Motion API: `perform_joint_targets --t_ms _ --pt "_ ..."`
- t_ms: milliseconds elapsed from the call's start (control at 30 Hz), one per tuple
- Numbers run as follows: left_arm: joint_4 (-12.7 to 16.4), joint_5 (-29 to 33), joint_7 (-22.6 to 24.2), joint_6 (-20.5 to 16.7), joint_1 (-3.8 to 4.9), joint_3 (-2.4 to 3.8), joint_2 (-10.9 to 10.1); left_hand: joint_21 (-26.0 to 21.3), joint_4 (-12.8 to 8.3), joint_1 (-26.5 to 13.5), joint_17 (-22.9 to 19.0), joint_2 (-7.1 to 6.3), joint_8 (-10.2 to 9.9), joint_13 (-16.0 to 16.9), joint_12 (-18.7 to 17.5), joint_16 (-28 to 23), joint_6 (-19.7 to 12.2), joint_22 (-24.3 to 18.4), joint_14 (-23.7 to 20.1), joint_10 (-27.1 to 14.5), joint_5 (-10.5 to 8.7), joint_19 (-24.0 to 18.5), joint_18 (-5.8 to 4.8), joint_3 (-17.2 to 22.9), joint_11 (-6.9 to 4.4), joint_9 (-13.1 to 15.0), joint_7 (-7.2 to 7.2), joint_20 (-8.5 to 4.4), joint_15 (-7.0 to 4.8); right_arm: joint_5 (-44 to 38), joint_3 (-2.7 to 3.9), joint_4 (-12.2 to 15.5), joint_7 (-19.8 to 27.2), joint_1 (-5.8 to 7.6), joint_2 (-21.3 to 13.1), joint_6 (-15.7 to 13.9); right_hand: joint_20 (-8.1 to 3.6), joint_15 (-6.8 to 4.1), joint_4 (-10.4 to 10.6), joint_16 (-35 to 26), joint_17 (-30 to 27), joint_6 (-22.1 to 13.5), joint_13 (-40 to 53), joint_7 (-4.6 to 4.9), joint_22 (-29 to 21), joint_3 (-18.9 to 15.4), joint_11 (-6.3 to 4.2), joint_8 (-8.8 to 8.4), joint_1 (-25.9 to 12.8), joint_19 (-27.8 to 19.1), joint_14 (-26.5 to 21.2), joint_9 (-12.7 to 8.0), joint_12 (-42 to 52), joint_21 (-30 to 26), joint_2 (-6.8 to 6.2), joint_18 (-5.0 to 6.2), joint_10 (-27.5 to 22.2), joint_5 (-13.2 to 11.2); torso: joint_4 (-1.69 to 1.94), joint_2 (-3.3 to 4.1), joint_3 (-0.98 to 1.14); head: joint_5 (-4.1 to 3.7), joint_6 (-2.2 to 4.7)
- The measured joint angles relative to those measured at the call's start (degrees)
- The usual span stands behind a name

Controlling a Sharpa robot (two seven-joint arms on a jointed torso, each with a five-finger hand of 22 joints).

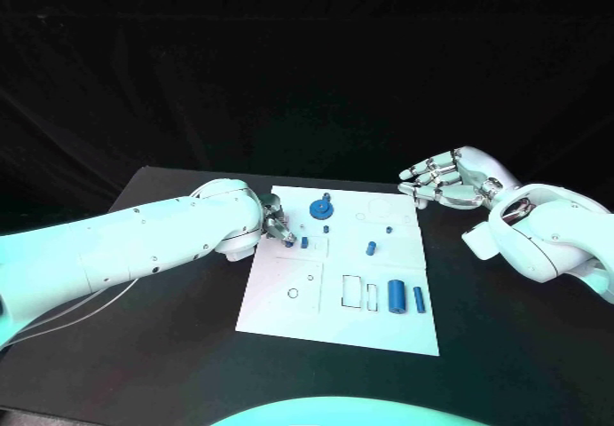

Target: Assemble the parts on the task board

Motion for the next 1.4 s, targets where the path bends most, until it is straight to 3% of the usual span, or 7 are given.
perform_joint_targets --t_ms 433,1400 --pt "1.3 1.1 0.1 -4.6 -0.65 0.04 -1.0 0.4 0.0 0.0 0.0 0.01 0.3 0.2 0.3 0.0 0.0 0.7 0.2 0.1 0.21 0.8 -0.01 0.0 0.06 -0.2 0.0 0.0 -0.2 0.0 0.0 0.0 0.0 -0.02 -0.1 0.0 0.0 0.0 0.0 -0.2 0.0 0.0 0.0 0.0 -0.1 0.0 0.0 0.0 -0.2 0.0 0.0 0.0 0.0 0.0 0.23 0.0 0.0 0.0 0.01 -0.01 0.01 0.03 -0.11" --pt "0.1 -4.6 0.1 -3.3 -1.3 0.17 -0.3 0.6 0.0 -0.2 0.0 0.22 0.6 -0.2 0.3 0.0 0.0 1.0 0.0 0.3 0.15 0.8 -0.01 0.0 -0.08 -0.2 0.0 0.0 -0.4 0.0 -0.01 0.0 0.0 -0.07 0.0 0.1 0.0 0.0 0.0 -0.2 0.0 0.0 0.0 0.0 -0.1 0.0 0.0 0.0 -0.2 0.0 0.0 0.0 0.0 0.0 0.23 0.0 0.0 0.0 -0.03 -0.04 -0.01 0.08 -0.62"
